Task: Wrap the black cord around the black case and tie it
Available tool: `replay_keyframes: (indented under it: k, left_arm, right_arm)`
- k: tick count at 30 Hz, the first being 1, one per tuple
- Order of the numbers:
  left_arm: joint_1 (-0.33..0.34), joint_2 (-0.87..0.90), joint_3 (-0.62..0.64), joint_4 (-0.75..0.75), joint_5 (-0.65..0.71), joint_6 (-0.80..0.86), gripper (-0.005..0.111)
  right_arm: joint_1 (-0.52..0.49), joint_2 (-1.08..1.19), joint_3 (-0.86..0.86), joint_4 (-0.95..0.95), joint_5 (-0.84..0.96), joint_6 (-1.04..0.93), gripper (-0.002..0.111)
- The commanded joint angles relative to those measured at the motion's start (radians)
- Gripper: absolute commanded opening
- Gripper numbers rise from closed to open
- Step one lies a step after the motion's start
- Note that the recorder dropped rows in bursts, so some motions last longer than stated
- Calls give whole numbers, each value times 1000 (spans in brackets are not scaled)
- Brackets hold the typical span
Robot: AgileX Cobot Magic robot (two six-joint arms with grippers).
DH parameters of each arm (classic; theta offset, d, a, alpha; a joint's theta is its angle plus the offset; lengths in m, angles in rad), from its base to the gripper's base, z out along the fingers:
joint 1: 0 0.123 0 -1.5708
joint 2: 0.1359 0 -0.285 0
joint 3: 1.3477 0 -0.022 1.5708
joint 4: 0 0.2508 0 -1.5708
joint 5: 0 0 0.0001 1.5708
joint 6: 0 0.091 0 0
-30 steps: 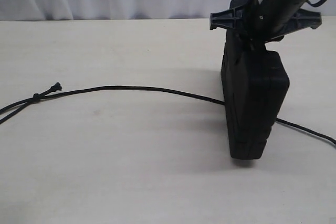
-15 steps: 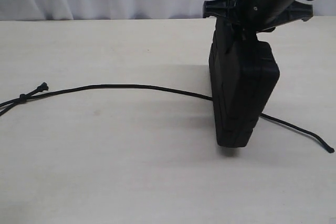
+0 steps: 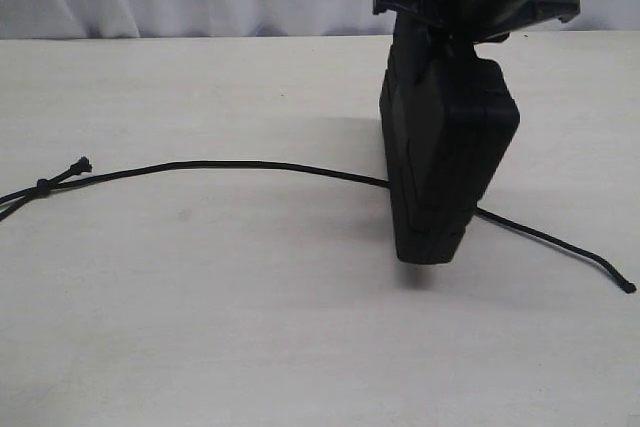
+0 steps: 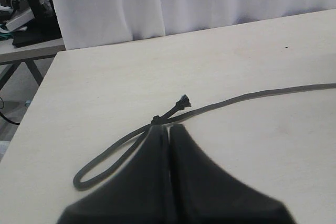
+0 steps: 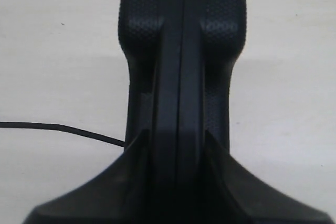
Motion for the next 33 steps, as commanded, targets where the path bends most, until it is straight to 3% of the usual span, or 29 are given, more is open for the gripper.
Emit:
replay_keyframes:
  k: [1, 11, 20, 33]
  left_arm:
    - [-4, -3, 3, -2, -16, -2, 0]
    - [-4, -3, 3, -2, -16, -2, 0]
    - [-4, -3, 3, -2, -16, -2, 0]
    - [-4, -3, 3, -2, -16, -2, 0]
  right_arm:
    - [30, -34, -38, 27, -78, -37, 4]
    - [57, 51, -38, 56, -71, -25, 4]
    - [68, 53, -38, -8, -175, 35, 4]
    - [68, 59, -29, -71, -95, 100, 4]
